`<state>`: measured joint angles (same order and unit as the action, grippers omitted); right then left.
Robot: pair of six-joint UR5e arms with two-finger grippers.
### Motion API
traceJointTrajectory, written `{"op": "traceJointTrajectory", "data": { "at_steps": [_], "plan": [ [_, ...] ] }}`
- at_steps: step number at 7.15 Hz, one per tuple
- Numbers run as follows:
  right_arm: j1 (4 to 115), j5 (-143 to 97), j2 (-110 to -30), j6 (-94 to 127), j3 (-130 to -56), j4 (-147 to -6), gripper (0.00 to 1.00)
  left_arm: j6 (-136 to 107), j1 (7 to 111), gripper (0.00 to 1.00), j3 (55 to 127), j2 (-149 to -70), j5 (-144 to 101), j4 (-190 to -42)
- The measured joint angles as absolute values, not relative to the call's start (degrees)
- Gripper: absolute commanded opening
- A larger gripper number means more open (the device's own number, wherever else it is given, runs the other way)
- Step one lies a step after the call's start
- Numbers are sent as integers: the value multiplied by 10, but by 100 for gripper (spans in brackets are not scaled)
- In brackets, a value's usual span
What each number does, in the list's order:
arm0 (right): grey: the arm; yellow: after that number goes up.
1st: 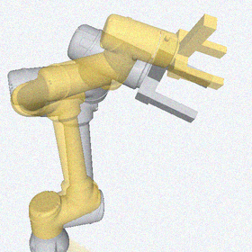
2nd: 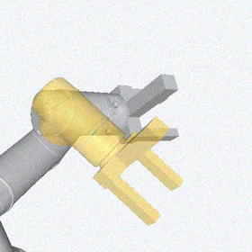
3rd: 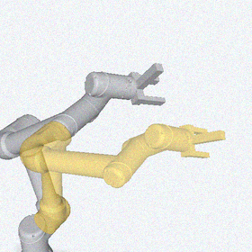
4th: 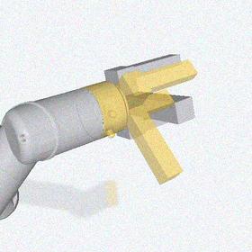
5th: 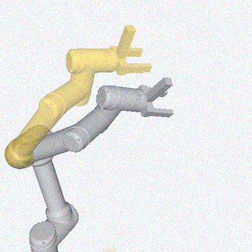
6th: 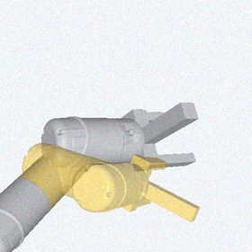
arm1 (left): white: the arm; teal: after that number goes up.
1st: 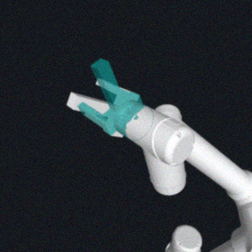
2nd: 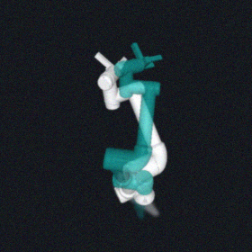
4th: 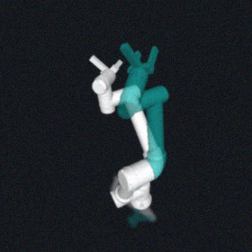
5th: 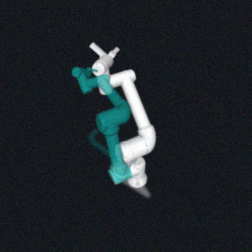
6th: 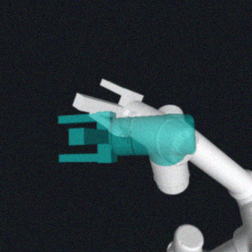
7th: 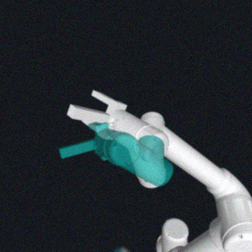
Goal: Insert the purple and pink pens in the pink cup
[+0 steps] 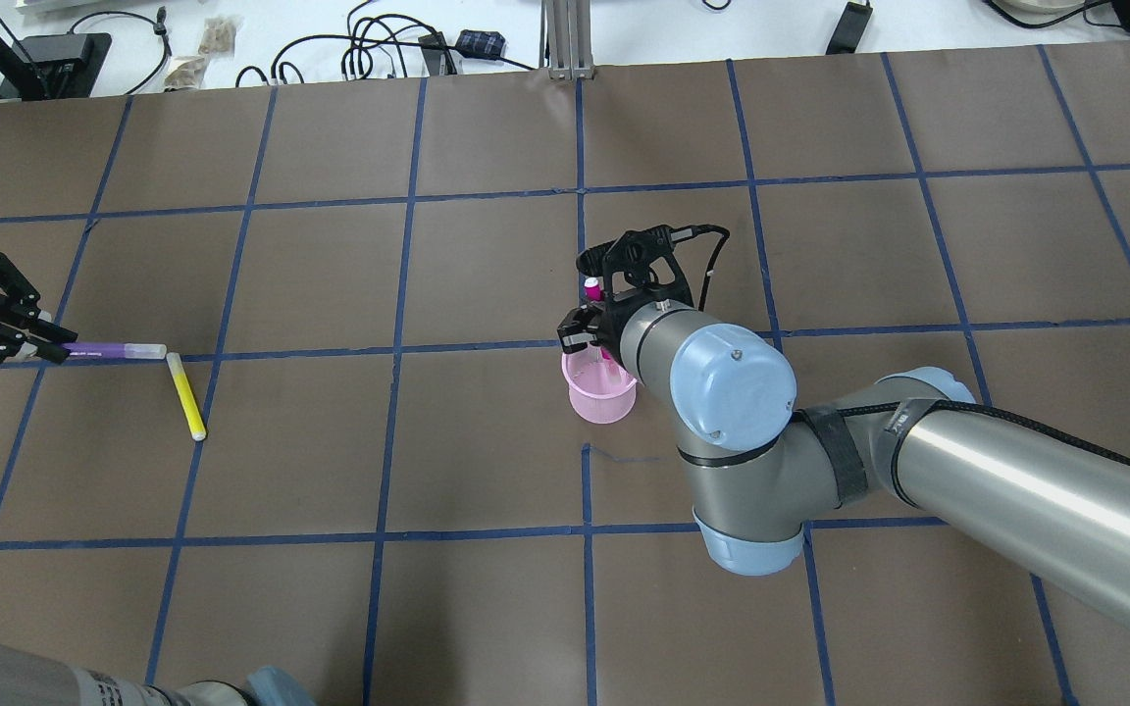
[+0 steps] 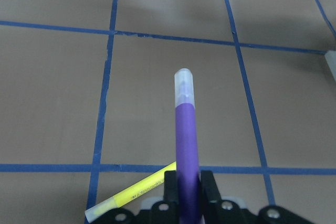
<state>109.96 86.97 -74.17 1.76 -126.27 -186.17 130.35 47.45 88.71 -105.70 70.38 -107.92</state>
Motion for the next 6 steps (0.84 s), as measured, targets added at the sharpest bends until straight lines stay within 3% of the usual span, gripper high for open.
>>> {"op": "traceJointTrajectory", "data": {
  "at_steps": [2, 3, 6],
  "plan": [
    [1080, 871, -753, 26, -1247, -1831, 100, 1186, 514, 0, 889, -1013, 696, -1082],
    [1055, 870, -770, 28, -1220, -1748, 100, 1135, 540, 0, 890, -994, 692, -1082],
    [908, 859, -829, -13, -1047, -1316, 100, 988, 639, 0, 894, -945, 689, -1074]
  ]
}}
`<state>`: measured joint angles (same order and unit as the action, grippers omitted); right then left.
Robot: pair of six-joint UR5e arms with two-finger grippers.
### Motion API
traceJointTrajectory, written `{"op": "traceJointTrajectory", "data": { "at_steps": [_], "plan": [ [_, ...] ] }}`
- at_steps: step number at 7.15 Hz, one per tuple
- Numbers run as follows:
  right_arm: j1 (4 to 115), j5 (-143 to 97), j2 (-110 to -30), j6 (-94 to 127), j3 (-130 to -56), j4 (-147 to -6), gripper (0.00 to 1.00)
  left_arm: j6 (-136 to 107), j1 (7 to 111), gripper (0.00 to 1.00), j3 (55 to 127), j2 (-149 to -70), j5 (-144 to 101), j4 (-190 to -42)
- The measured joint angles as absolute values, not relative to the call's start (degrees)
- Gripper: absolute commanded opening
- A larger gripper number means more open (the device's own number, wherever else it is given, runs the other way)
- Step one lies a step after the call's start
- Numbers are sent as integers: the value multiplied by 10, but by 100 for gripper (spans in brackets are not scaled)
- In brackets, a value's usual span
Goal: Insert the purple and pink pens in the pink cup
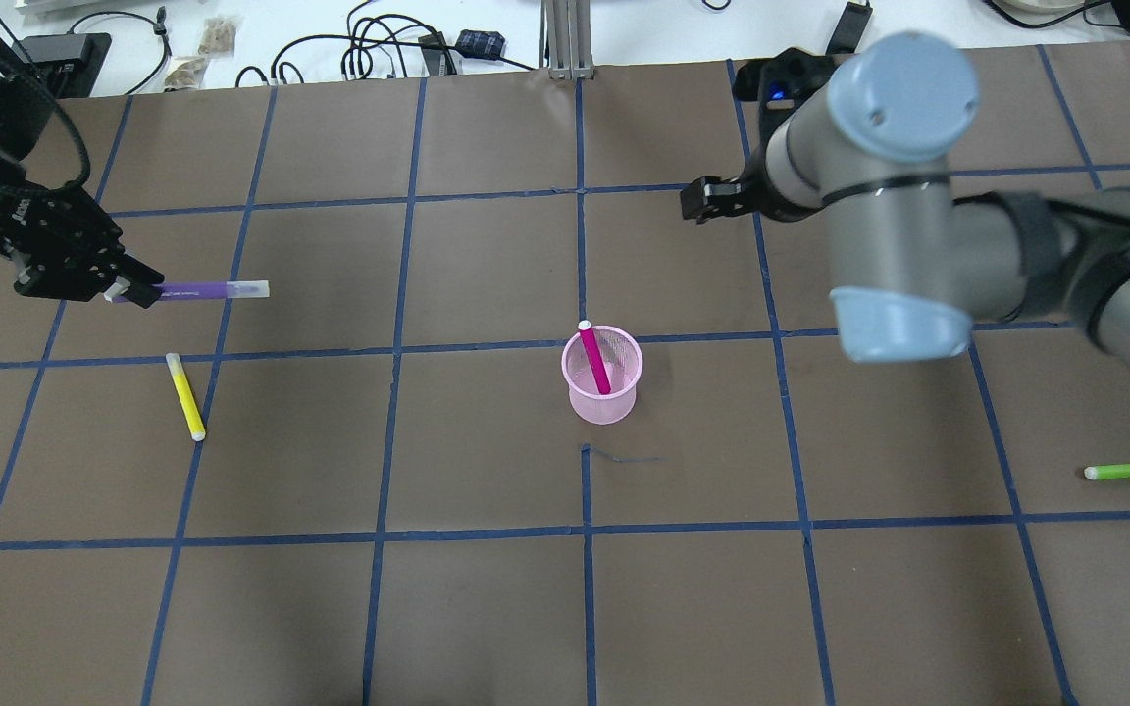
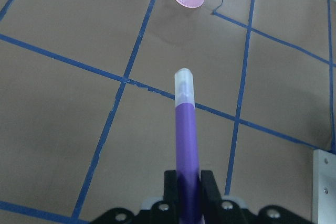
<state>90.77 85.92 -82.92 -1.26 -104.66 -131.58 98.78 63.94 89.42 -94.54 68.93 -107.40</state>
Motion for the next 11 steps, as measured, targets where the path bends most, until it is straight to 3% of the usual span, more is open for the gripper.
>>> {"op": "traceJointTrajectory", "data": {
  "at_steps": [2, 5, 8, 11],
  "plan": [
    [827, 877, -847, -73, -971, -1134, 100, 887, 701, 0, 897, -929, 691, -1042],
    [792, 901, -930, -72, -952, -960, 100, 697, 814, 0, 920, -921, 709, -939],
    [814, 897, -935, 12, -941, -932, 100, 460, 969, 0, 951, -953, 805, -776],
    [826, 898, -906, 30, -908, -922, 100, 399, 1091, 0, 953, -1011, 873, -707]
  ]
}}
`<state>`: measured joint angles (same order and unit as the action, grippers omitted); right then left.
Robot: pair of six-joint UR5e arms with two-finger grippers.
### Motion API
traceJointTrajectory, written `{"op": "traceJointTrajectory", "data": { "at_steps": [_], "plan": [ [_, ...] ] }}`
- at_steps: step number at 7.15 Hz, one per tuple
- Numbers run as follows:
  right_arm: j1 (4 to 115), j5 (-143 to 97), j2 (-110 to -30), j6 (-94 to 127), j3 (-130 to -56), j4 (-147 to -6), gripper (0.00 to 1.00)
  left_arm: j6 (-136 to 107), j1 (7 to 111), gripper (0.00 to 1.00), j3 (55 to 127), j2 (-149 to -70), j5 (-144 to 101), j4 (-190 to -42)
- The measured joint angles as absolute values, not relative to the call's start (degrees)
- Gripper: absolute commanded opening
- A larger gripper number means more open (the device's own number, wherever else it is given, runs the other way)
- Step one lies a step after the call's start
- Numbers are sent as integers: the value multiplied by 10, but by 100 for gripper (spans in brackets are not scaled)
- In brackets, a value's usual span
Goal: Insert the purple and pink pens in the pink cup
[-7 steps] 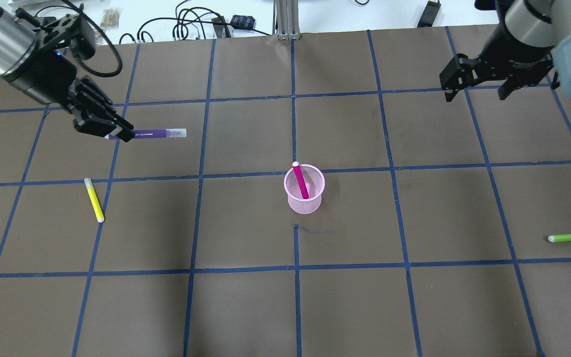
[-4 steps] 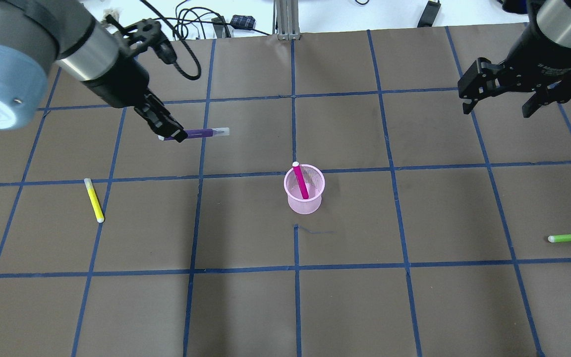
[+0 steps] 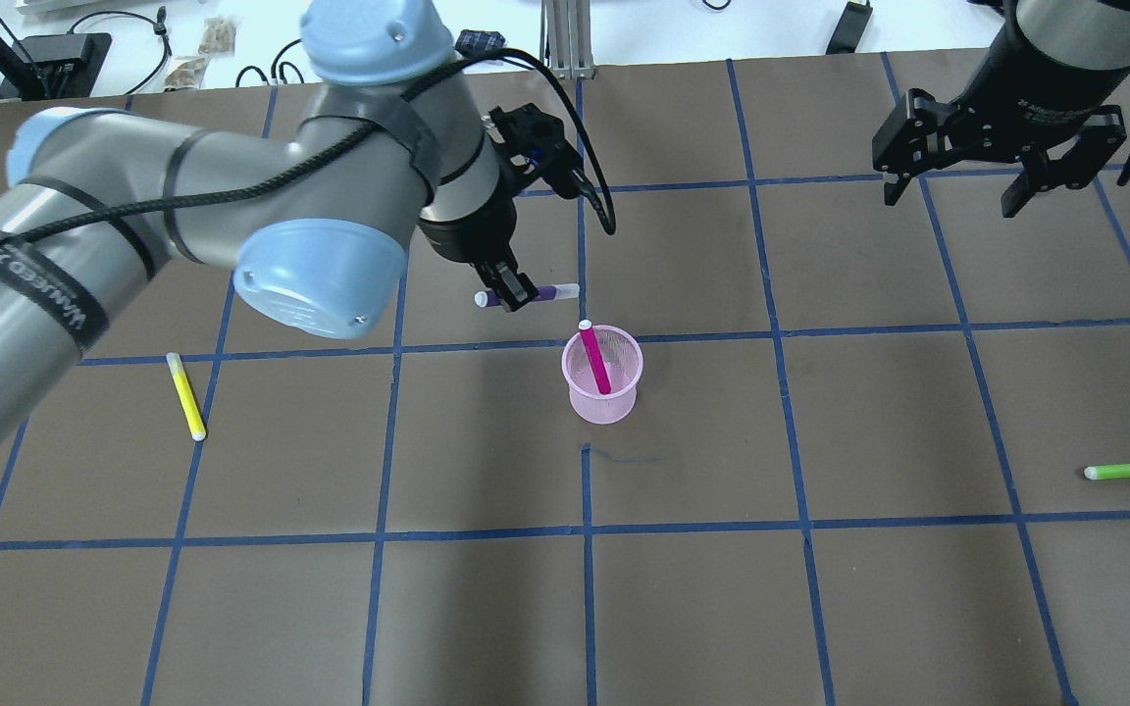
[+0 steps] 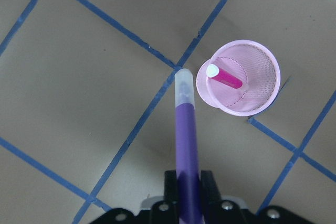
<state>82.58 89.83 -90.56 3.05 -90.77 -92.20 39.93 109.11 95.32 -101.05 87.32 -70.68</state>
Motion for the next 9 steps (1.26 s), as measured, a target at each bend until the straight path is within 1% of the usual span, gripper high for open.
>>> {"op": "traceJointTrajectory", "data": {
  "at_steps": [2, 6, 7, 8, 9],
  "plan": [
    [828, 902, -899, 32, -903, -918, 100, 379, 1142, 0, 954, -1042, 910, -701],
    [828, 906, -897, 23, -904, -916, 100, 378, 1167, 0, 956, -1071, 919, -718],
    [828, 906, -897, 22, -904, -916, 100, 379, 1172, 43, 955, -1077, 919, -716],
    [828, 906, -897, 21, -904, -916, 100, 378, 1175, 99, 955, -1082, 919, -713],
    [828, 906, -897, 21, -904, -917, 100, 376, 1177, 100, 954, -1084, 918, -710]
  ]
}}
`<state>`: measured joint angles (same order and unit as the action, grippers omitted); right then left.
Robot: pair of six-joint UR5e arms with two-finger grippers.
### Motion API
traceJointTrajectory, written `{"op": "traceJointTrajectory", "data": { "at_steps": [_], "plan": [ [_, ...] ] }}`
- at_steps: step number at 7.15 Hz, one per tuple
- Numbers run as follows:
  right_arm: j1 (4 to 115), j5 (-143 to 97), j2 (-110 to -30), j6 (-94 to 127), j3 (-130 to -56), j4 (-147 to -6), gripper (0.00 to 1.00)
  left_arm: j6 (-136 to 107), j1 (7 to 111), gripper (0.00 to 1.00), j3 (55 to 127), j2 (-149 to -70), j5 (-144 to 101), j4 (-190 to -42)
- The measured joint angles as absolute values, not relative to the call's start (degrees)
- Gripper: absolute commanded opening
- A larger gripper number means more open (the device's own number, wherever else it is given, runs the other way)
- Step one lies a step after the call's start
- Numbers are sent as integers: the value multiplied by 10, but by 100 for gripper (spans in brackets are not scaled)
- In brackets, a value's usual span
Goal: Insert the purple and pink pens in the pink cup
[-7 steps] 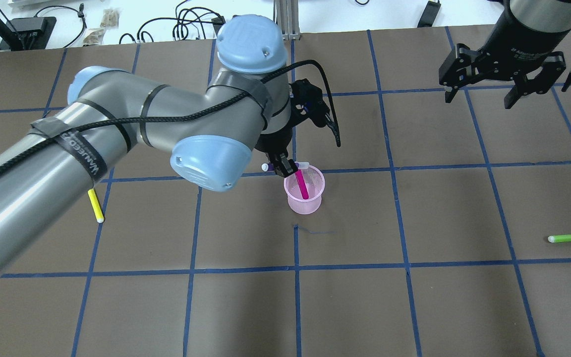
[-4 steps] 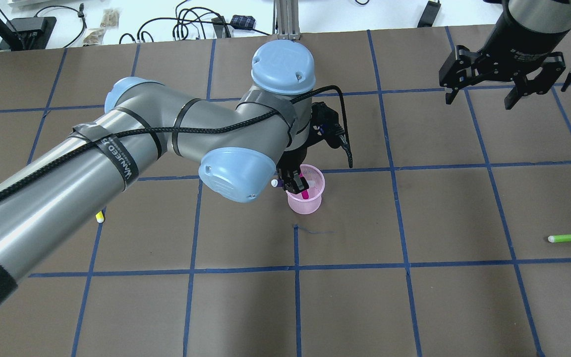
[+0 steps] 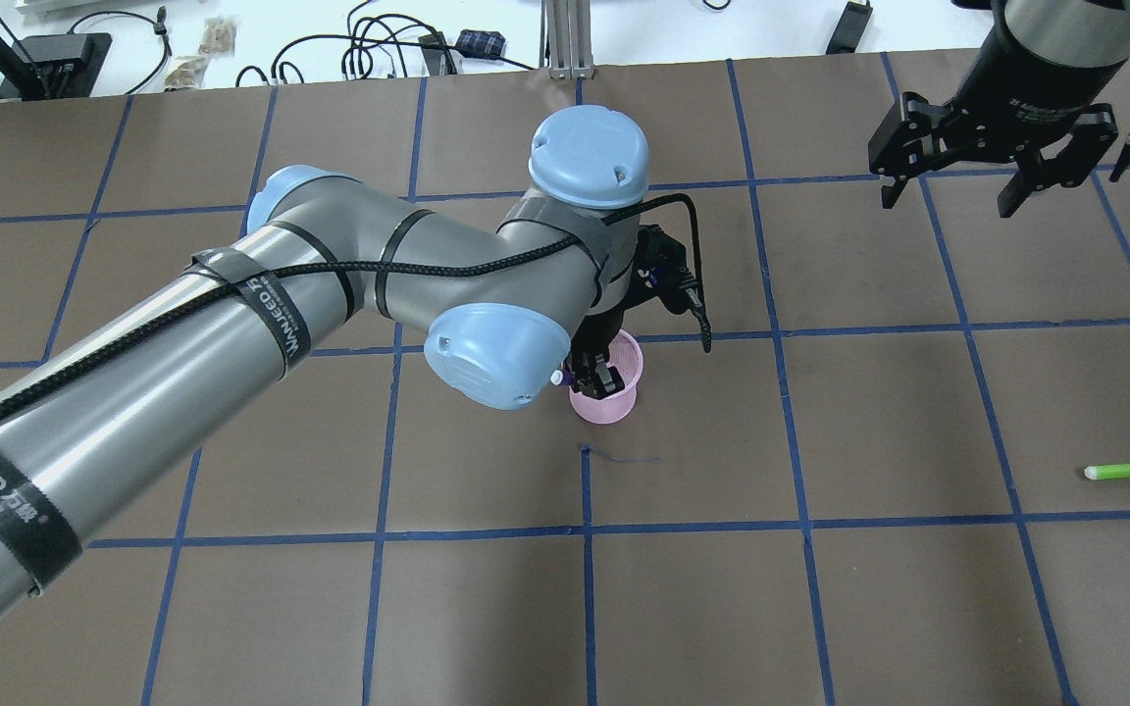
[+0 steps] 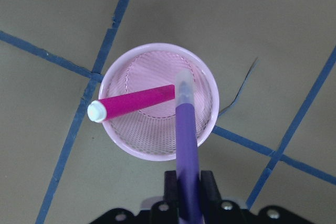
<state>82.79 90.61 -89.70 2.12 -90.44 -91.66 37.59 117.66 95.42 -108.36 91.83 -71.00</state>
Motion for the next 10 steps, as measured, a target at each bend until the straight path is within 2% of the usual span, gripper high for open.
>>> {"op": "traceJointTrajectory", "data": {
  "at_steps": [3, 5, 10],
  "plan": [
    [828, 906, -897, 21, -905, -916, 100, 375, 1172, 100, 949, -1067, 919, -705],
    [828, 905, -897, 21, -904, -916, 100, 372, 1145, 100, 937, -1029, 919, -708],
    [840, 900, -899, 29, -904, -916, 100, 282, 981, 100, 930, -892, 920, -741]
  ]
}}
